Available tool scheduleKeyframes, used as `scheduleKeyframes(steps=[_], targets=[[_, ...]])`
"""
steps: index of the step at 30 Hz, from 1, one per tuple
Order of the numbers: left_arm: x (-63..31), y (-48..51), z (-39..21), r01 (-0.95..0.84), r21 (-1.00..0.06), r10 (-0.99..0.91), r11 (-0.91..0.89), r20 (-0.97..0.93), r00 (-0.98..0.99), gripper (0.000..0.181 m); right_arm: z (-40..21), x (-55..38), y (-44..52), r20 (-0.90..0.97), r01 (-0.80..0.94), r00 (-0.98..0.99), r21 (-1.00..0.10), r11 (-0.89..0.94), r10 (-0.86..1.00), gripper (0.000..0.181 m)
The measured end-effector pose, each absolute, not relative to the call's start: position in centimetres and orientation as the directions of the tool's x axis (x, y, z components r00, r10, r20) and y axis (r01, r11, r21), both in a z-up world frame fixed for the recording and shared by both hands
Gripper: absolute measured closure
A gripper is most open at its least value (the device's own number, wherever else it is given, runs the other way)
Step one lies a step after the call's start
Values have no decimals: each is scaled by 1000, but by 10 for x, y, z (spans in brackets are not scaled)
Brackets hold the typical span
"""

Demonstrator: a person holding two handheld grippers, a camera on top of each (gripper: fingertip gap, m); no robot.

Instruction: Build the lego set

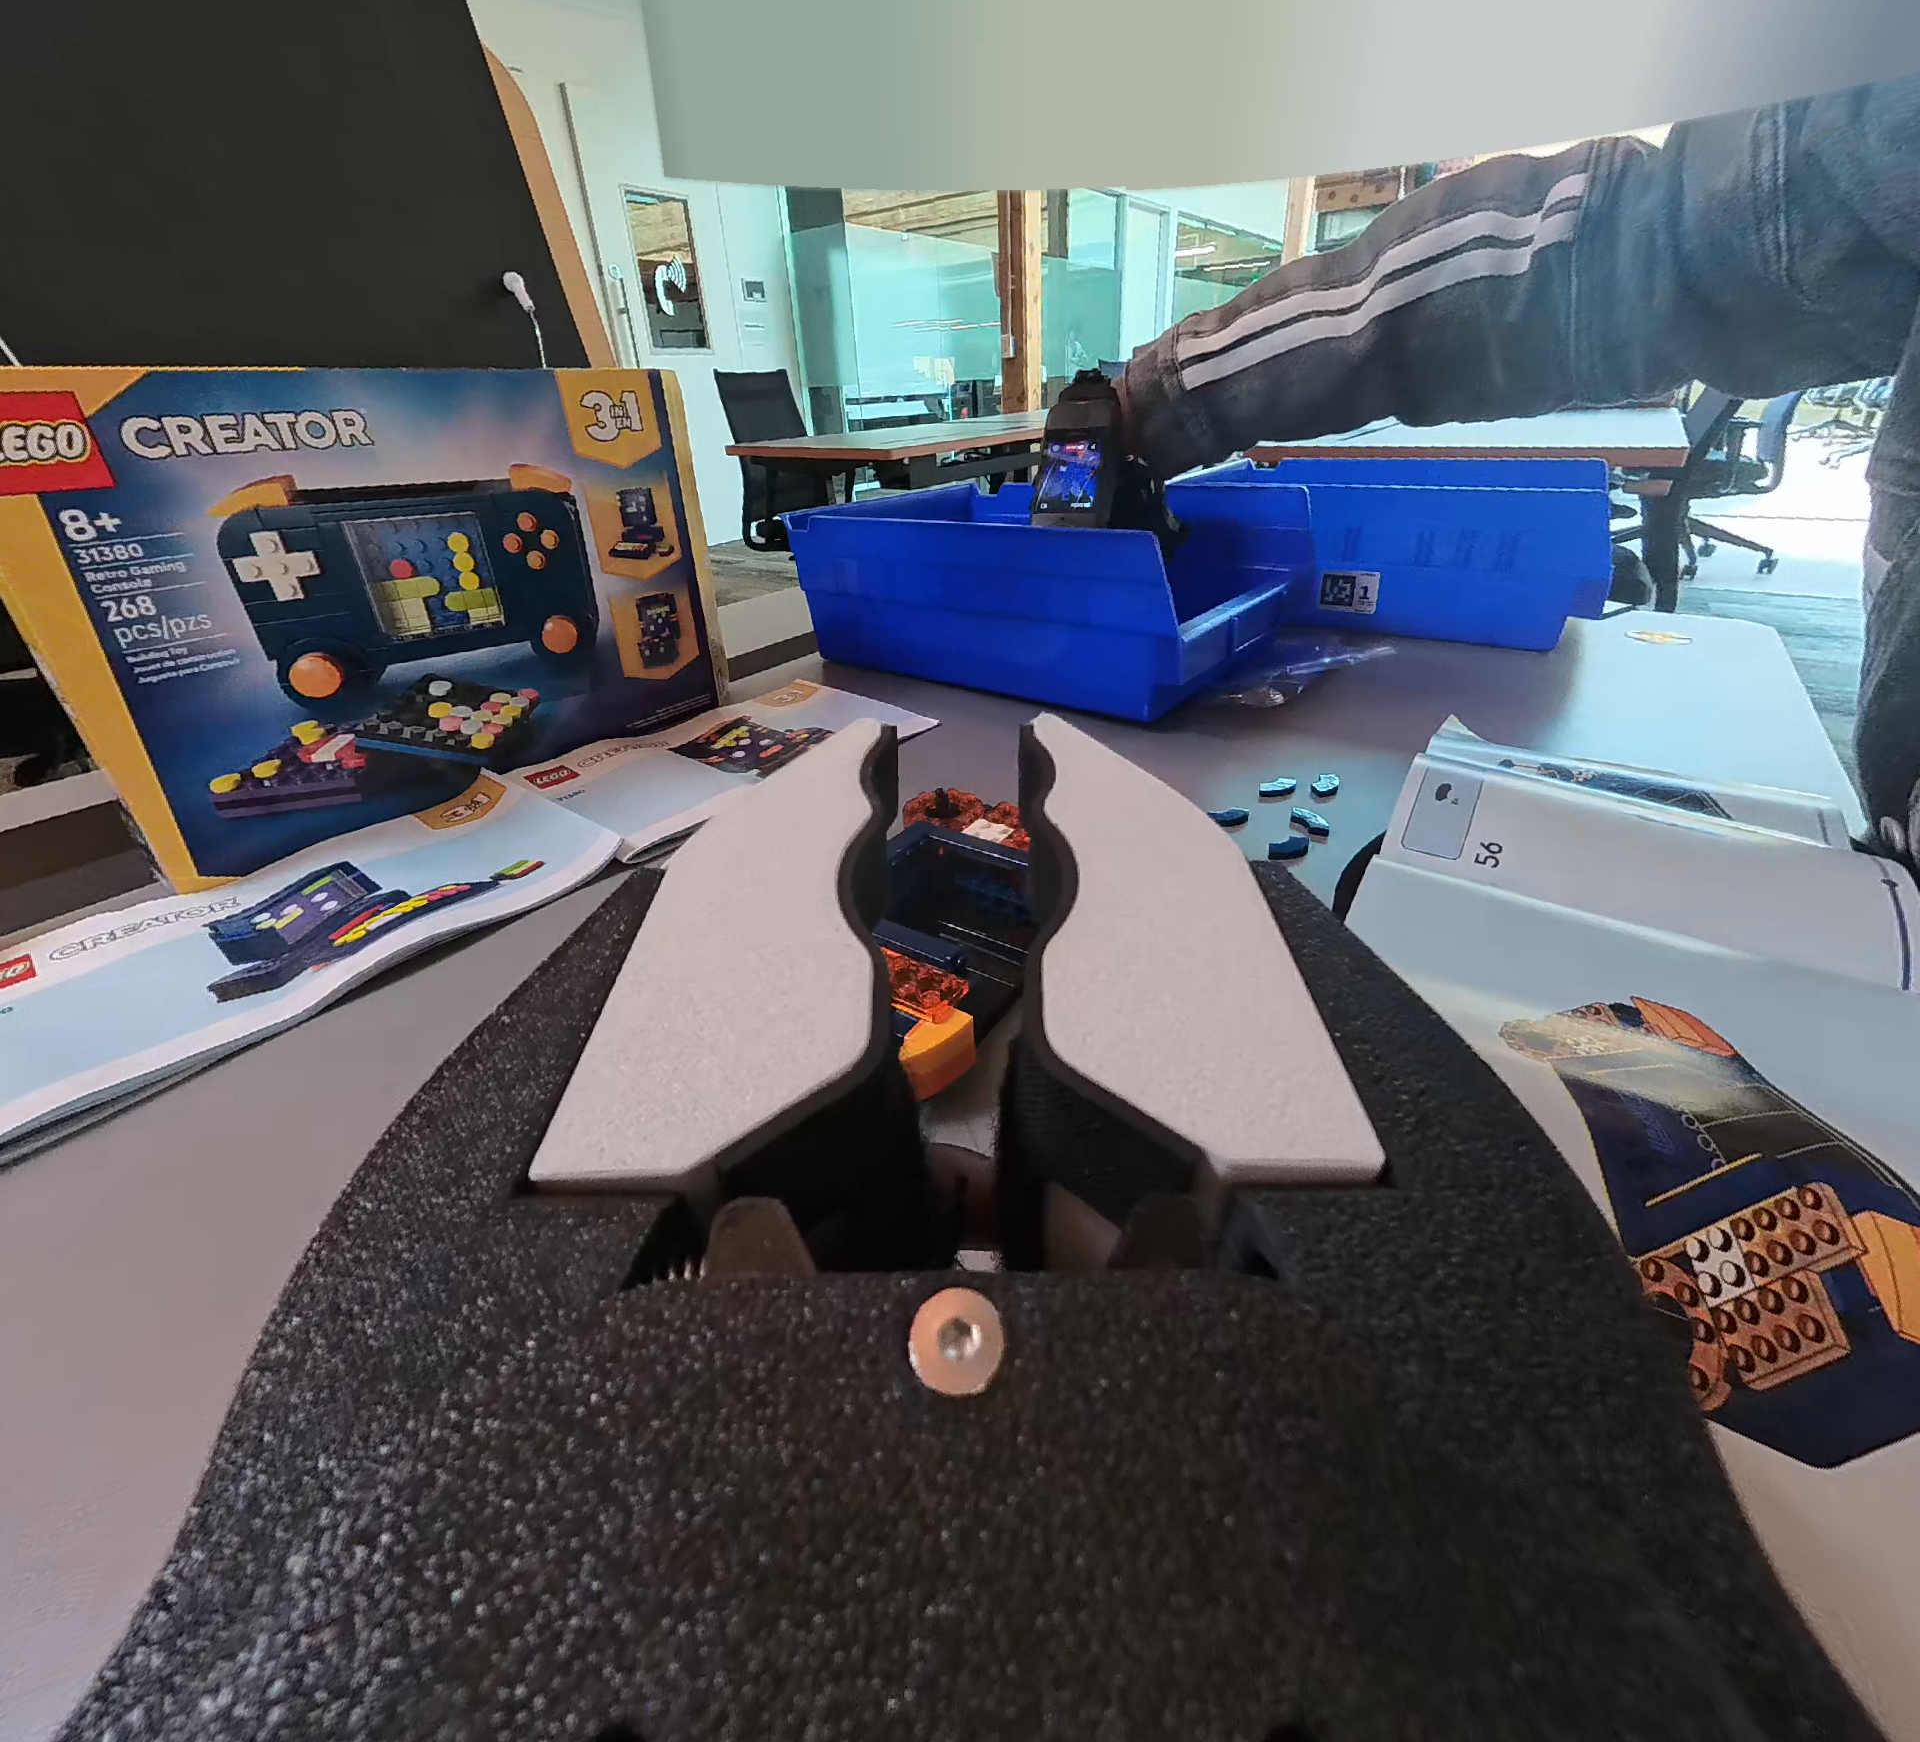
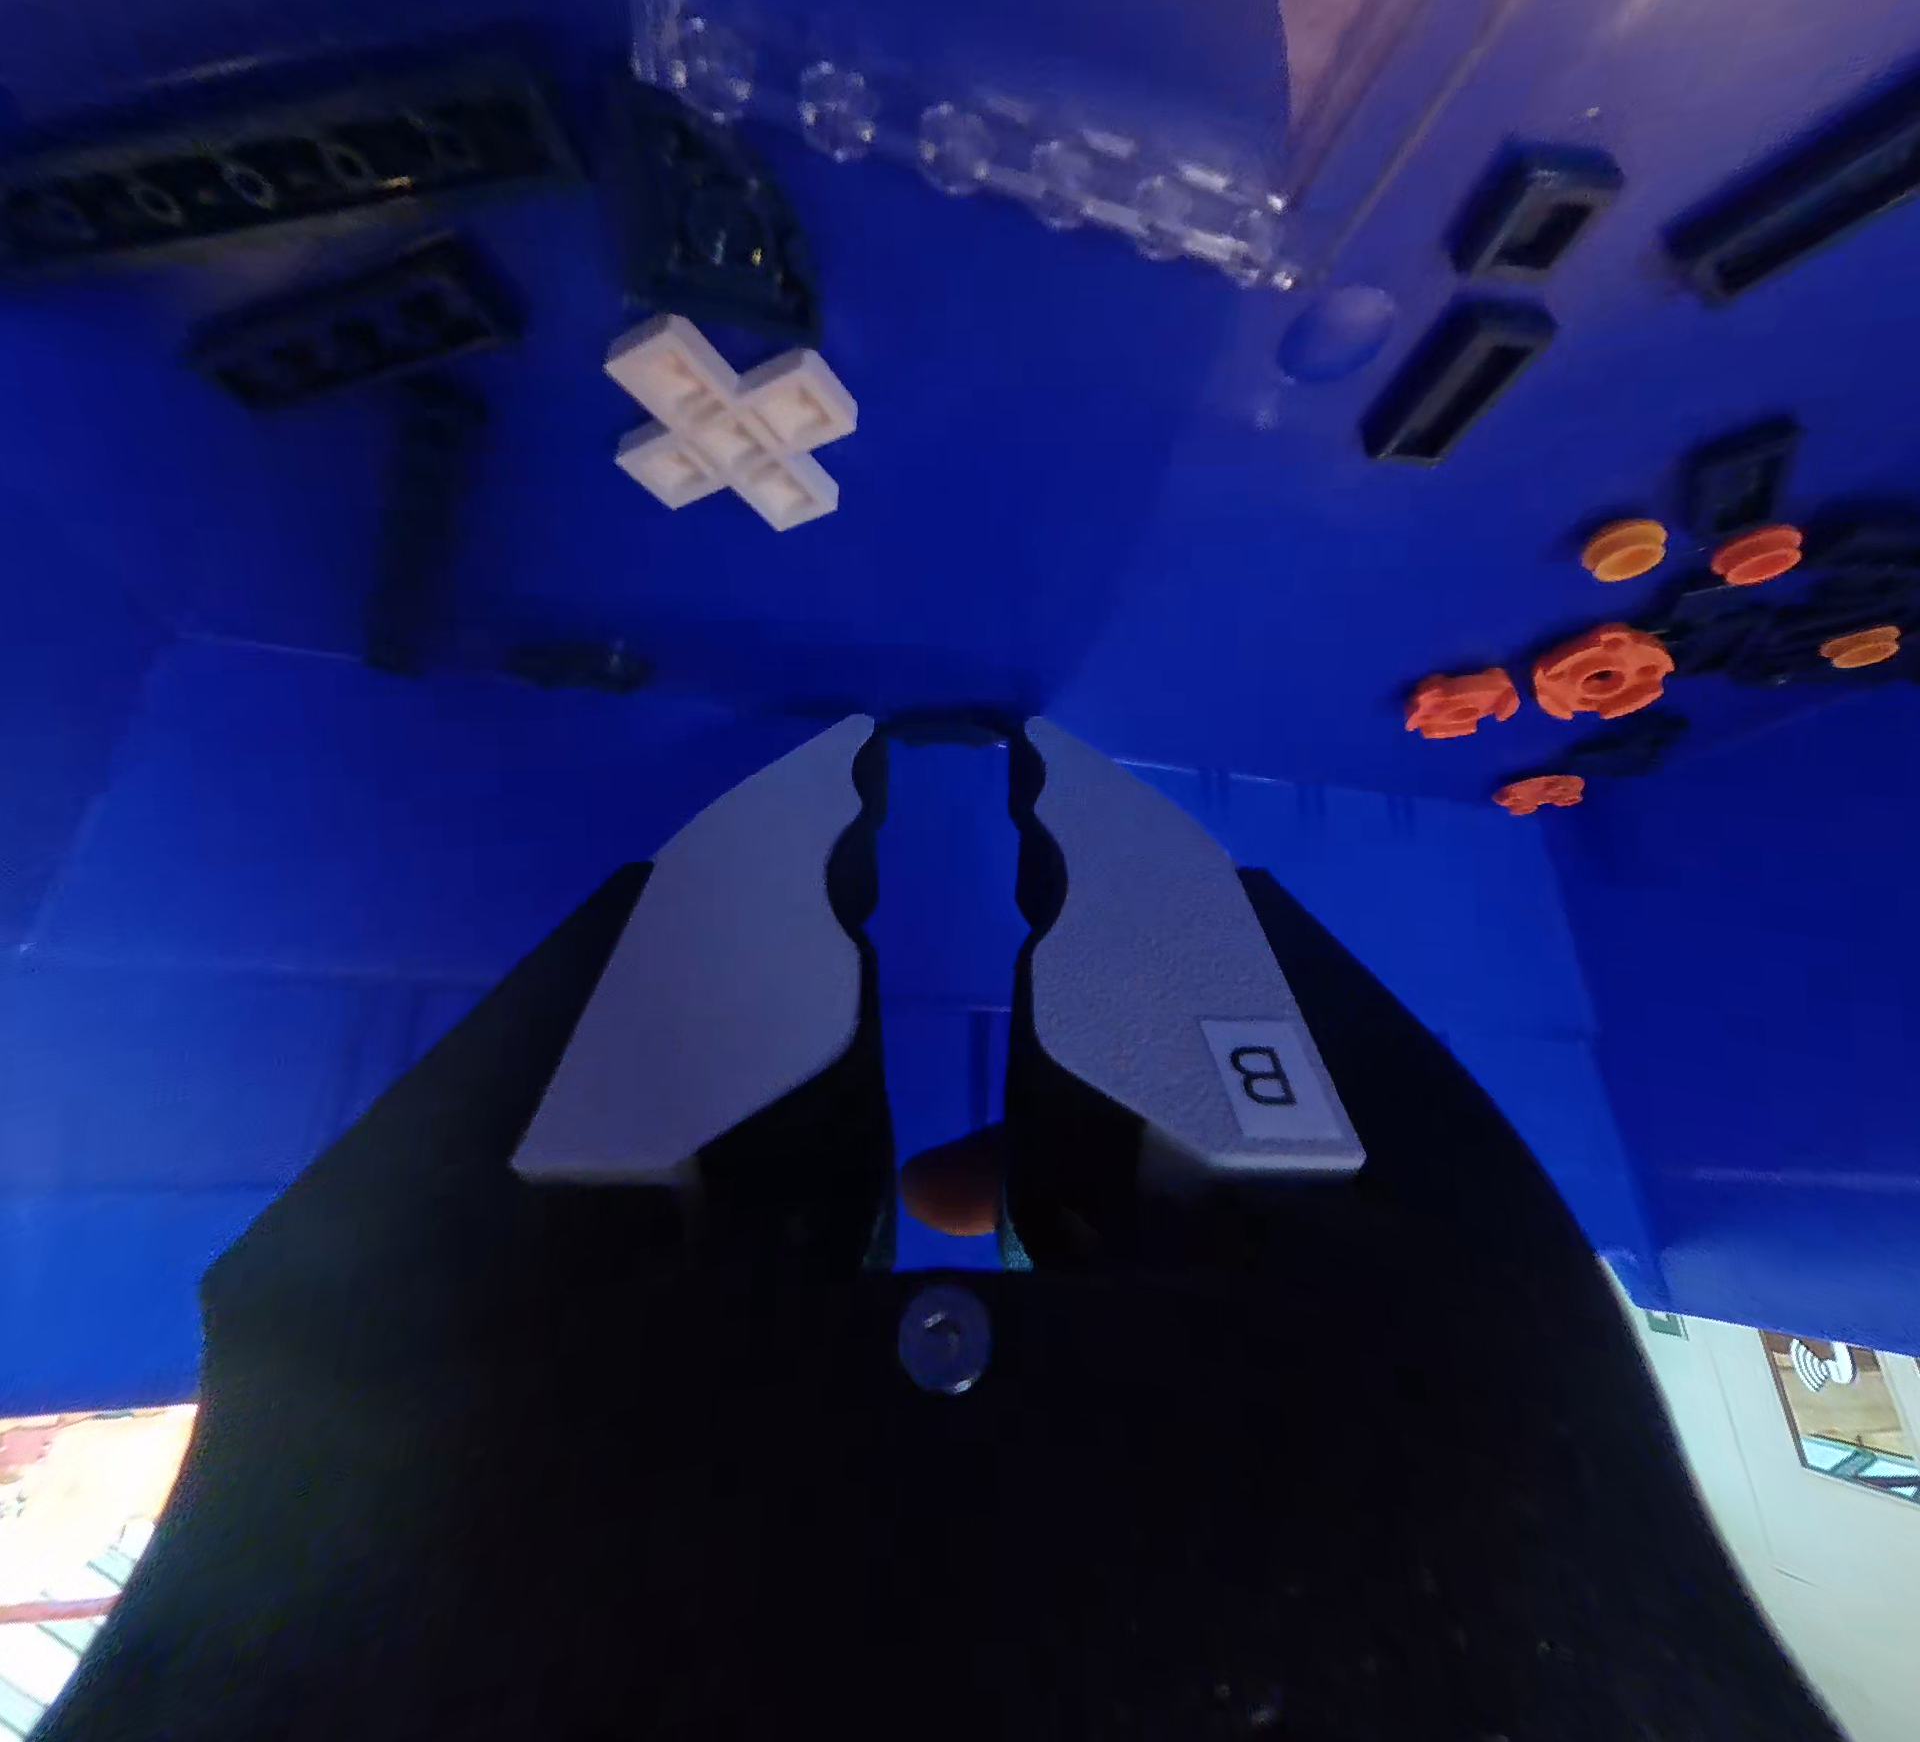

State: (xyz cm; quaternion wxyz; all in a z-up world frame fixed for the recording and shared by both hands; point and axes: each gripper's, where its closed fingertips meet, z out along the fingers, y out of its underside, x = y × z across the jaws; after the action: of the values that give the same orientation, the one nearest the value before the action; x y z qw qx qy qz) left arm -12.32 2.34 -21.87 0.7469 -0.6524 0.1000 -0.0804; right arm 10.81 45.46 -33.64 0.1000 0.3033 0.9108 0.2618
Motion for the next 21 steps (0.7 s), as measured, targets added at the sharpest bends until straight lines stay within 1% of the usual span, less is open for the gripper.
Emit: scheduleKeyframes(steps=[4, 7, 9, 11, 12, 14, 15, 16, 17, 21], targets=[[-124, 23, -218, -10, -990, -249, 142, -45, 967, 160, -335, 108, 454, -8, 508, -797, 530, 679, 603, 160], [-123, 23, -217, -8, -989, -251, 145, -45, 967, 160, -324, 103, 446, 40, 569, -778, 468, 676, 627, 160], [-122, 23, -217, -9, -989, -254, 146, -46, 966, 160, -304, 92, 427, 102, 645, -746, 359, 675, 659, 160], [-122, 23, -216, -7, -989, -257, 149, -46, 965, 160, -274, 78, 391, 161, 708, -706, 197, 679, 690, 160], [-121, 22, -216, -8, -989, -259, 150, -47, 965, 160, -259, 71, 365, 174, 715, -697, 106, 691, 695, 160], [-121, 22, -215, -10, -988, -260, 152, -50, 964, 160, -235, 64, 298, 167, 675, -719, -67, 735, 675, 160], [-120, 22, -215, -10, -988, -262, 152, -50, 964, 160, -231, 66, 265, 152, 636, -746, -124, 761, 648, 160], [-119, 22, -214, -9, -988, -265, 153, -50, 963, 160, -234, 70, 237, 139, 602, -773, -150, 784, 619, 160], [-119, 22, -213, -10, -987, -268, 158, -52, 962, 160, -243, 75, 216, 129, 579, -793, -146, 802, 596, 160], [-115, 21, -211, -9, -986, -280, 169, -57, 958, 160, -305, 96, 187, 65, 571, -818, -32, 820, 572, 160]])
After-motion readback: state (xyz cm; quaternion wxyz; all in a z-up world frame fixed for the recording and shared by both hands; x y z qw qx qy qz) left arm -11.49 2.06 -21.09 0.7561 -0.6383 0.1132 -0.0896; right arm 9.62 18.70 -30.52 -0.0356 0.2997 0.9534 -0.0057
